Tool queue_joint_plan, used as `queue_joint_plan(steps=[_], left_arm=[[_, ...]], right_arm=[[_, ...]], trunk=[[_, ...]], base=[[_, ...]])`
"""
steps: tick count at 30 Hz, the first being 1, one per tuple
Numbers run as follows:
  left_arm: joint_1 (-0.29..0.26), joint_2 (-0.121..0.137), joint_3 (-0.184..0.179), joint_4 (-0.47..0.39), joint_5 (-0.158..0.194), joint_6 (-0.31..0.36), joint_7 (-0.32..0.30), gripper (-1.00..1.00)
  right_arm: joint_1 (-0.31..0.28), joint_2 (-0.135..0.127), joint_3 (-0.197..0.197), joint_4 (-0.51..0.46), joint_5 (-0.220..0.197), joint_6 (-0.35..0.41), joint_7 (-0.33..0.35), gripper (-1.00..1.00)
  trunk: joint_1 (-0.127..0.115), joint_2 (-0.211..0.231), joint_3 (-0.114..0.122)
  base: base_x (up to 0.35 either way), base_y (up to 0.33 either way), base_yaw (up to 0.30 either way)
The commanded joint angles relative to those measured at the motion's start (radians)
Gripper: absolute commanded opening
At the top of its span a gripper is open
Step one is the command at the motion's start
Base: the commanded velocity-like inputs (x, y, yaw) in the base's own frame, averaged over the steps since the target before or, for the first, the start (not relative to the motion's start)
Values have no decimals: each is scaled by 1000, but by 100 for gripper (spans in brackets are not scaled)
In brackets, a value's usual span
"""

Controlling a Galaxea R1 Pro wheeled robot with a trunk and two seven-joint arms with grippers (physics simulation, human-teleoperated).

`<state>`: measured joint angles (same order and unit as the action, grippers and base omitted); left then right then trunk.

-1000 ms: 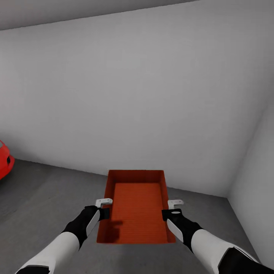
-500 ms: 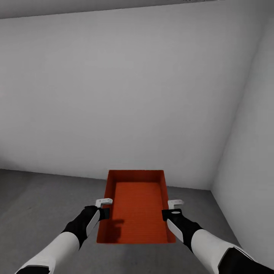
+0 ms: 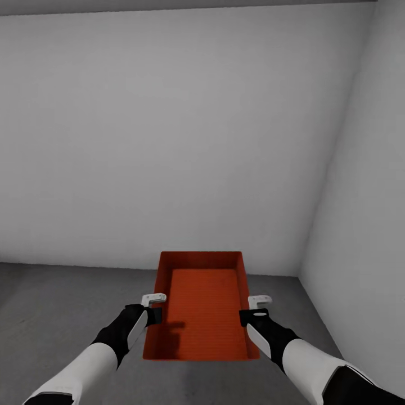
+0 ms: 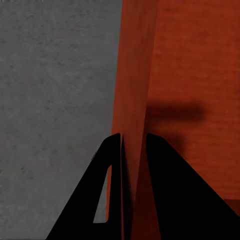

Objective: Move the two storage containers from the living room to the garage. In the garage, place one container on the floor and stack the other container on top of it (either order is fine).

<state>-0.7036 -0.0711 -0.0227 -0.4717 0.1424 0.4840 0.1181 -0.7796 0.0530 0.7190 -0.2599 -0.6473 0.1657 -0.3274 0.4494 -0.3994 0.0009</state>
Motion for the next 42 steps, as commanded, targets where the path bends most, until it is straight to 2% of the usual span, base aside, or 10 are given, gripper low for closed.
queue_joint_plan(steps=[1,19,32,42], left_arm=[[1,-1,4,1,16,4,11,-100],[1,-1,4,1,16,4,10,-100],[1,0,4,-1,16,4,11,-100],[1,-1,4,-1,16,4,11,-100]], right_arm=[[-1,1,-30,-3,28,-9,-82,-100],[-1,1,-30,-3,28,-9,-82,-100],[-1,1,-30,-3,28,-9,-82,-100],[-1,0,-30,-3,28,-9,-82,-100]], trunk=[[1,-1,0],[1,-1,0],[1,-1,0],[1,-1,0]], base=[[238,156,-7],[261,177,-1],[23,9,-164],[0,0,-28]])
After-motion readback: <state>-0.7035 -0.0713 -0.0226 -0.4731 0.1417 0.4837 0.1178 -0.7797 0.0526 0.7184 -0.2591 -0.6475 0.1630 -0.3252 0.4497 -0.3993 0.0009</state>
